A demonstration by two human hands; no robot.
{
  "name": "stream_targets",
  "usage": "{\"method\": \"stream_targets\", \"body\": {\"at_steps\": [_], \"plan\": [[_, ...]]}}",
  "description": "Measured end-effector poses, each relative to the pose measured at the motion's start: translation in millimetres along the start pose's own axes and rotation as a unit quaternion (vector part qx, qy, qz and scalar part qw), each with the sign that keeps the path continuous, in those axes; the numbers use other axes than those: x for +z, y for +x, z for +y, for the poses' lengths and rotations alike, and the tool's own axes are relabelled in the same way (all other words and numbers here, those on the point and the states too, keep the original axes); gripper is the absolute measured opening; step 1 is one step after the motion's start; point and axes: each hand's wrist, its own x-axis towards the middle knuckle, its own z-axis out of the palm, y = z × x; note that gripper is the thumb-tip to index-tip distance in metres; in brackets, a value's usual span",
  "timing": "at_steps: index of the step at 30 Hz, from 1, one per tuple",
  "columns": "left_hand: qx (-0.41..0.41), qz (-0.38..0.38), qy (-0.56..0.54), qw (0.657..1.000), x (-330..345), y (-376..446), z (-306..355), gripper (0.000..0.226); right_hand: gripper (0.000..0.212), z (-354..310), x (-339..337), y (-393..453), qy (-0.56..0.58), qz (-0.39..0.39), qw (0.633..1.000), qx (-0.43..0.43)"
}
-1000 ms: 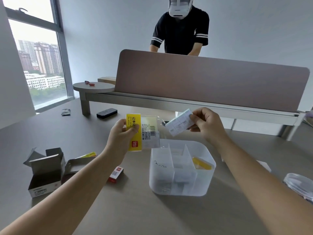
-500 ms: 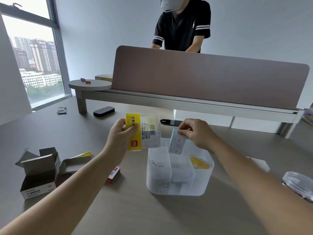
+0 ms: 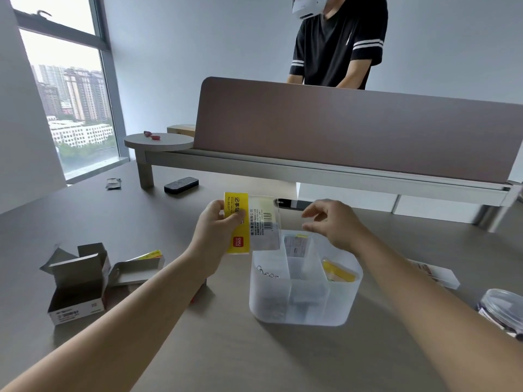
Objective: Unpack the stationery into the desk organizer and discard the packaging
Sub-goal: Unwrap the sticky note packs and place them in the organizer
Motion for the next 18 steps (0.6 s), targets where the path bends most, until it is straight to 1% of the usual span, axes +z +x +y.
{"method": "stream_targets", "body": {"at_steps": [2, 3, 5, 6, 8, 10, 12, 15, 18], "plan": [[0.004, 0.010, -0.007, 1.000, 3, -2, 3, 0.008, 0.007, -8, -6, -6, 0.087, 0.054, 0.995, -0.010], [0.003, 0.014, -0.010, 1.000, 5, -3, 5, 0.010, 0.007, -13, -8, -10, 0.132, 0.067, 0.989, -0.020], [-0.001, 0.018, -0.019, 1.000, 10, -6, 8, 0.011, 0.014, -25, -11, -18, 0.194, 0.070, 0.977, -0.042], [-0.004, 0.016, -0.024, 1.000, 13, -8, 9, 0.011, 0.014, -30, -10, -21, 0.210, 0.062, 0.974, -0.052], [-0.008, 0.008, -0.038, 0.999, 18, -11, 10, 0.010, 0.007, -35, -5, -24, 0.203, 0.036, 0.977, -0.060], [-0.010, -0.004, -0.057, 0.998, 21, -13, 11, 0.008, 0.012, -33, 2, -23, 0.163, 0.027, 0.985, -0.056], [-0.013, -0.017, -0.075, 0.997, 21, -15, 11, 0.006, 0.015, -30, 5, -21, 0.124, 0.044, 0.990, -0.050], [-0.011, -0.032, -0.091, 0.995, 19, -16, 10, 0.005, 0.016, -27, 3, -21, 0.105, 0.061, 0.992, -0.037], [-0.002, -0.046, -0.109, 0.993, 16, -14, 11, 0.009, 0.013, -27, 4, -22, 0.117, 0.018, 0.993, -0.010]]}}
